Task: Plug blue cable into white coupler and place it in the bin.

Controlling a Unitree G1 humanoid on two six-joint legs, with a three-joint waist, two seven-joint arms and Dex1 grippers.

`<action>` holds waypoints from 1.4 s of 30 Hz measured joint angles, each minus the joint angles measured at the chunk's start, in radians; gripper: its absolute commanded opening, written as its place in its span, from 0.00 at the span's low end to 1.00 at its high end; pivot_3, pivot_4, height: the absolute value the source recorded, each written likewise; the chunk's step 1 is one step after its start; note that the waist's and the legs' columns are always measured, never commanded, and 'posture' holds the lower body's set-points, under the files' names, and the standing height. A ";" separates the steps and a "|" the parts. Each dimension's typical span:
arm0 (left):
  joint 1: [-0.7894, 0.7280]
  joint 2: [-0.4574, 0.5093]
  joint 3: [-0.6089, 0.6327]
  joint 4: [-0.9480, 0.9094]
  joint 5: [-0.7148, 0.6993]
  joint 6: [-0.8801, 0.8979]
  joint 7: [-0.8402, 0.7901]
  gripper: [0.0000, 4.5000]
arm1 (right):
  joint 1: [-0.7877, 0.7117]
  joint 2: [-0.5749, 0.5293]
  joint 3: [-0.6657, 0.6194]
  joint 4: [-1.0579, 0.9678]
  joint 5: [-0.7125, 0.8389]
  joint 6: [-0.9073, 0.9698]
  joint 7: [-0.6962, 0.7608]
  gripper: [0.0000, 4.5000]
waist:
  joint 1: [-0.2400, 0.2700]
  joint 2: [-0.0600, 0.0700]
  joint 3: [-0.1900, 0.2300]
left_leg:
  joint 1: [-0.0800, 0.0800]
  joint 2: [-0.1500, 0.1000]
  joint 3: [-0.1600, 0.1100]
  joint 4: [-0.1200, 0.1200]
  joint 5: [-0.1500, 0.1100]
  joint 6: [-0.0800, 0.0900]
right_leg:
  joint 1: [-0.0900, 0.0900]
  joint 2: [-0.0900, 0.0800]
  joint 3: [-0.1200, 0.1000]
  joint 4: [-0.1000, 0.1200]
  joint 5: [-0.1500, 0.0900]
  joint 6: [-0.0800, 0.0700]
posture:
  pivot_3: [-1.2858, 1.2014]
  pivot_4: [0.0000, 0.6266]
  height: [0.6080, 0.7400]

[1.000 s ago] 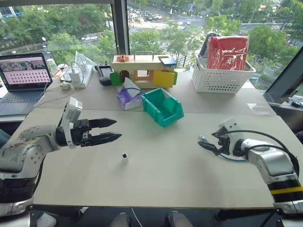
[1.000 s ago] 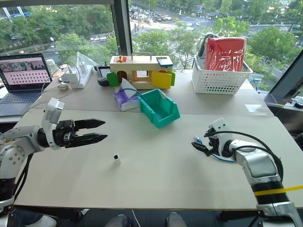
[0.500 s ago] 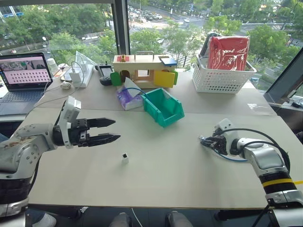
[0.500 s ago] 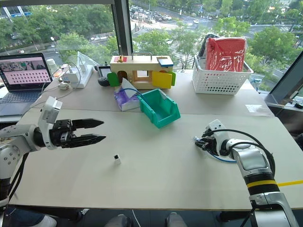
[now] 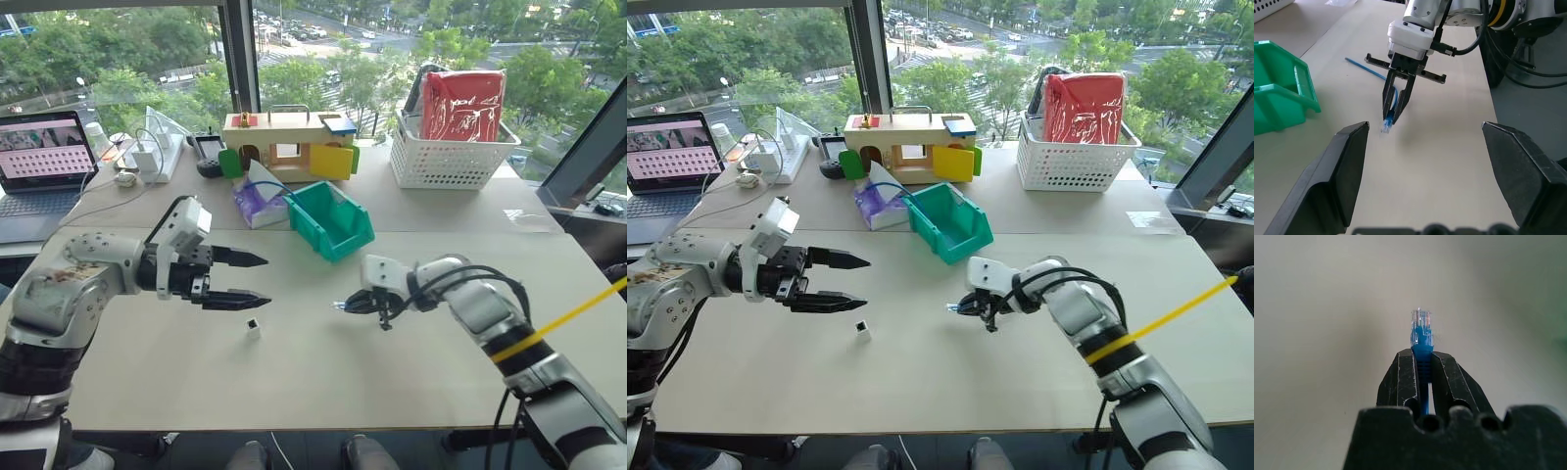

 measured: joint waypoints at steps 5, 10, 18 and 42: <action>0.000 0.000 -0.015 -0.001 0.021 -0.013 -0.004 0.88 | -0.057 0.033 0.017 0.132 -0.046 -0.077 0.012 0.12 | 0.003 0.000 0.001 | -0.004 0.000 0.000 0.005 0.000 0.000 | -0.002 0.000 0.000 0.001 0.000 0.000 | 0.52 0.24 1.00; 0.001 -0.054 -0.052 -0.005 0.068 -0.048 0.017 0.88 | -0.065 0.030 -0.009 0.154 -0.053 -0.085 0.017 0.52 | 0.012 0.001 0.001 | -0.004 0.000 -0.001 0.006 0.000 0.000 | -0.001 0.000 0.000 0.002 0.000 0.000 | 0.52 0.24 1.00; -0.121 -0.216 -0.216 0.143 0.218 -0.160 0.027 0.88 | 0.071 -0.106 -0.196 -0.254 0.072 0.211 0.019 0.82 | 0.042 0.002 0.001 | -0.004 0.000 -0.002 0.006 0.000 0.000 | -0.001 0.001 0.000 0.002 0.000 0.000 | 0.52 0.24 1.00; -0.346 -0.571 -0.423 0.790 0.605 -0.414 0.018 0.88 | 0.467 -0.309 -0.580 -0.880 0.343 0.786 -0.264 0.82 | 0.038 0.002 0.002 | -0.007 -0.003 -0.008 0.007 -0.001 0.001 | -0.001 0.001 0.000 0.001 0.000 0.000 | 0.52 0.24 1.00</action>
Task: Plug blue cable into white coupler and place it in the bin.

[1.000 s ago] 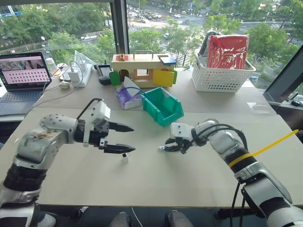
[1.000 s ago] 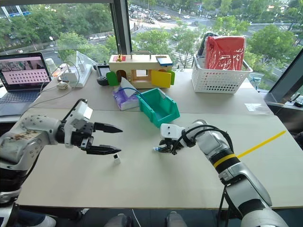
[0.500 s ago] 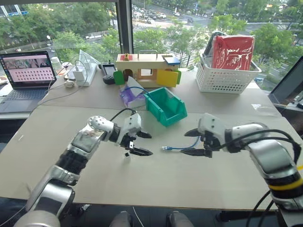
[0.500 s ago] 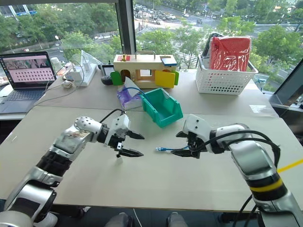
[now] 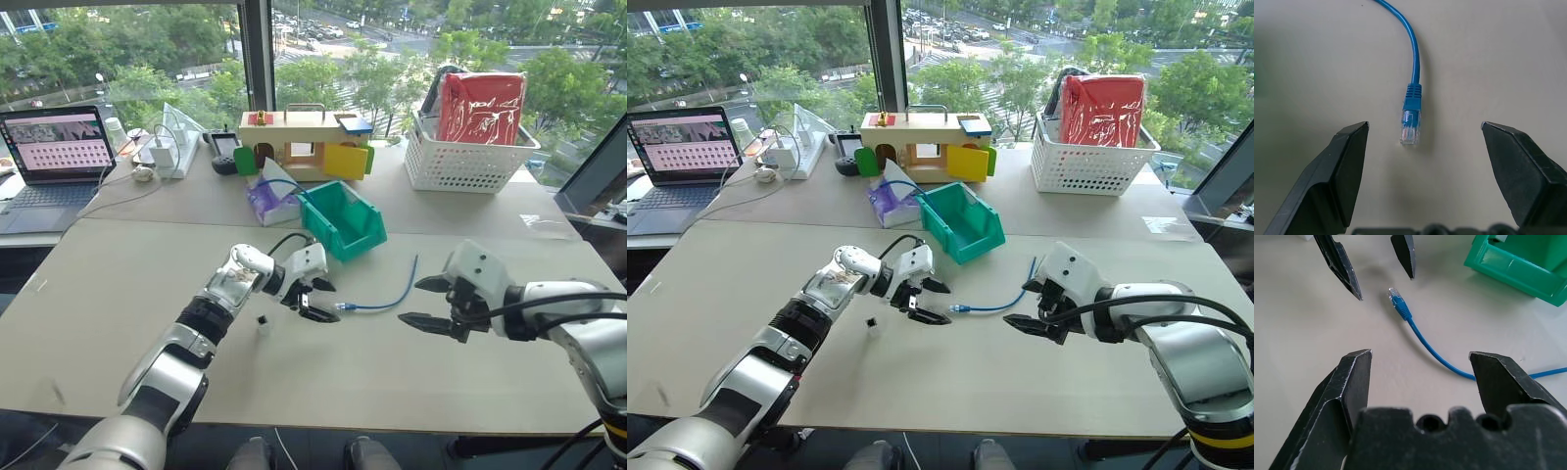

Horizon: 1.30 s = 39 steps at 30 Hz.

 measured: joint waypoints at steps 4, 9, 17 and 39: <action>0.005 -0.014 -0.001 0.020 0.031 -0.012 0.013 0.88 | 0.019 -0.019 -0.035 -0.024 0.029 0.021 -0.027 0.82 | 0.000 0.000 0.000 | 0.000 0.000 -0.001 0.000 0.000 0.000 | 0.001 0.000 0.000 0.000 0.000 0.000 | 0.52 0.24 1.00; 0.008 -0.044 0.006 0.026 0.057 -0.016 0.047 0.65 | 0.019 -0.034 -0.037 -0.027 0.056 0.027 -0.057 0.84 | 0.001 0.000 0.000 | 0.000 -0.001 -0.003 0.000 0.000 0.000 | 0.002 0.000 0.000 0.000 0.000 0.000 | 0.52 0.24 1.00; 0.008 -0.066 0.019 0.046 0.070 -0.014 0.074 0.01 | -0.004 -0.054 -0.033 -0.031 0.092 0.044 -0.092 0.84 | 0.000 0.000 0.000 | 0.000 -0.001 -0.004 0.000 0.000 0.000 | 0.002 0.000 0.000 -0.001 -0.001 0.001 | 0.52 0.24 1.00; 0.251 0.182 0.329 -0.652 -0.296 0.556 0.058 0.01 | 0.285 0.385 -0.526 -0.120 0.598 0.566 -0.239 0.84 | -0.012 0.002 -0.001 | -0.003 0.001 -0.016 0.001 0.000 0.000 | 0.004 0.008 0.000 0.001 -0.001 0.000 | 0.52 0.24 1.00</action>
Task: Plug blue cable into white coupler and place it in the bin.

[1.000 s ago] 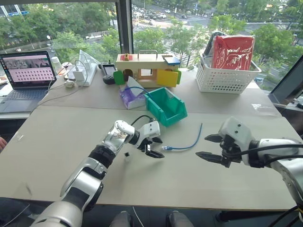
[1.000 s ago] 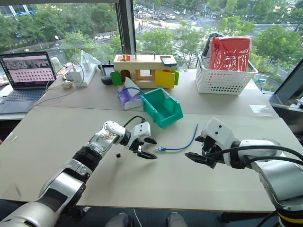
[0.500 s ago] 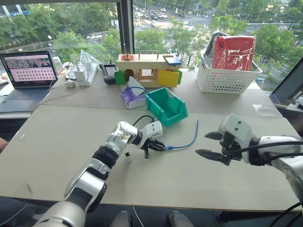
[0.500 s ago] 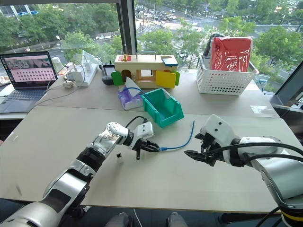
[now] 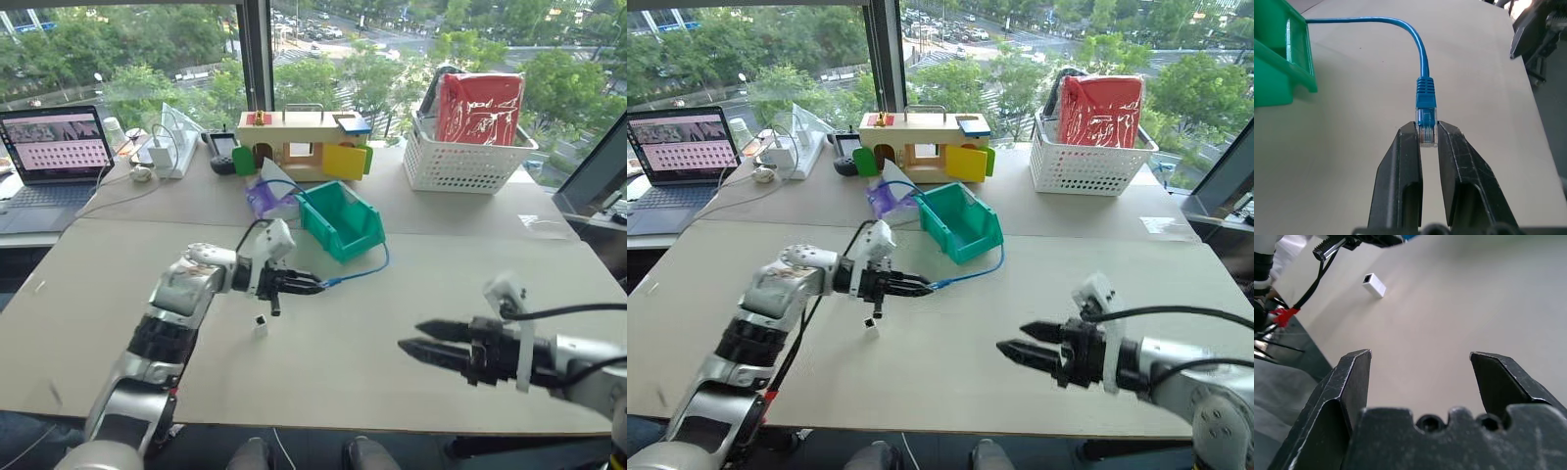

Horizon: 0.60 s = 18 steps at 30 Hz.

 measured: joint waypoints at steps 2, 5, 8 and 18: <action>0.041 0.004 0.036 -0.085 -0.055 0.049 0.027 0.01 | 0.012 0.137 -0.046 0.001 0.021 0.016 -0.095 0.84 | -0.001 0.000 0.000 | 0.001 0.000 -0.001 0.001 0.001 -0.001 | 0.001 0.000 0.000 0.001 0.000 0.000 | 0.52 0.24 1.00; 0.062 -0.021 0.050 -0.170 -0.119 0.071 0.069 0.01 | -0.035 0.270 -0.081 0.006 0.085 0.019 -0.225 0.84 | -0.005 0.001 0.000 | 0.002 -0.001 -0.001 0.001 0.003 -0.001 | 0.001 0.001 0.002 0.000 0.000 0.001 | 0.52 0.24 1.00; 0.093 -0.058 0.062 -0.239 -0.162 0.079 0.129 0.01 | -0.105 0.459 -0.125 0.005 0.176 0.018 -0.392 0.84 | -0.009 0.002 0.000 | 0.005 0.000 -0.003 0.001 0.004 -0.001 | 0.003 0.003 0.002 0.002 0.000 0.001 | 0.52 0.24 1.00; 0.218 -0.093 0.017 -0.326 -0.144 -0.026 0.301 0.01 | 0.069 0.513 0.172 -0.007 0.684 -0.367 -1.098 0.84 | -0.020 0.003 -0.001 | 0.003 -0.001 -0.003 -0.002 0.003 -0.001 | 0.002 0.002 0.003 -0.001 0.000 -0.002 | 0.52 0.24 1.00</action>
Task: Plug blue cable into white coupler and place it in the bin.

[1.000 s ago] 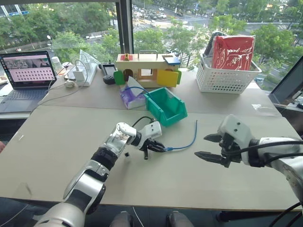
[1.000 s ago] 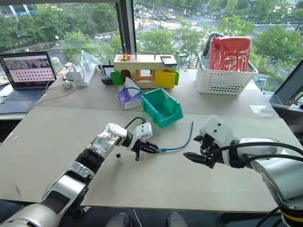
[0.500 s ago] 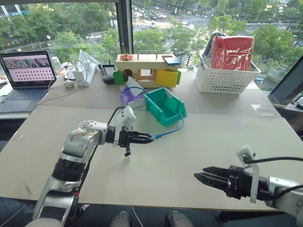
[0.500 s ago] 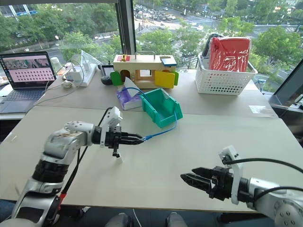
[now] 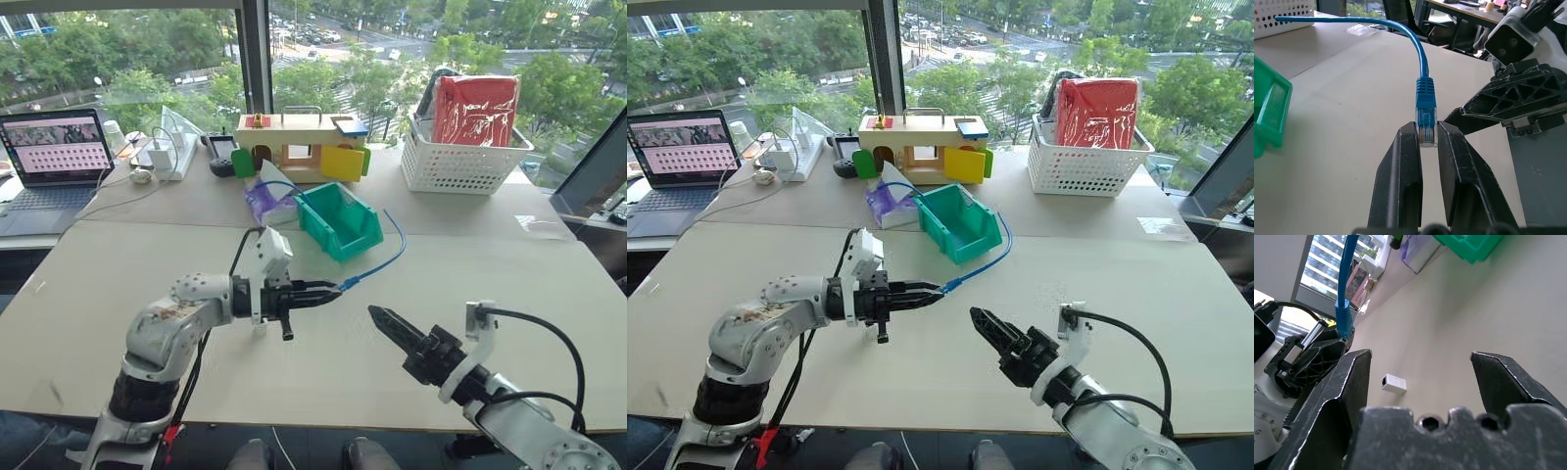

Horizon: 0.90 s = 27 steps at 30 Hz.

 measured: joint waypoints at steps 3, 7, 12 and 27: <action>0.025 0.010 -0.025 -0.001 0.009 -0.026 0.014 0.01 | 0.021 -0.068 0.108 -0.014 0.092 -0.146 -0.115 0.84 | -0.010 0.000 0.000 | 0.001 0.000 -0.001 0.000 0.000 0.000 | 0.001 0.000 0.000 0.000 -0.001 -0.001 | 0.52 0.24 1.00; 0.026 0.015 -0.064 -0.003 0.018 -0.063 0.024 0.01 | 0.017 -0.146 0.215 -0.022 0.129 -0.294 -0.185 0.84 | -0.011 0.000 0.000 | 0.002 0.000 -0.001 0.000 0.000 0.000 | 0.002 0.001 0.000 0.000 -0.003 -0.002 | 0.52 0.24 1.00; 0.026 0.025 -0.086 -0.007 0.025 -0.081 0.033 0.01 | 0.016 -0.225 0.294 -0.025 0.137 -0.417 -0.204 0.84 | -0.011 0.000 0.000 | 0.002 0.000 -0.001 0.000 0.000 0.000 | 0.002 0.001 0.000 0.000 -0.003 -0.002 | 0.52 0.24 1.00; 0.043 0.047 -0.123 -0.026 0.027 -0.115 0.033 0.01 | -0.021 -0.325 0.441 -0.006 0.103 -0.589 -0.161 0.69 | -0.010 0.000 0.000 | 0.001 0.000 0.000 0.000 0.000 0.000 | 0.002 0.000 0.001 -0.001 -0.004 -0.004 | 0.52 0.24 1.00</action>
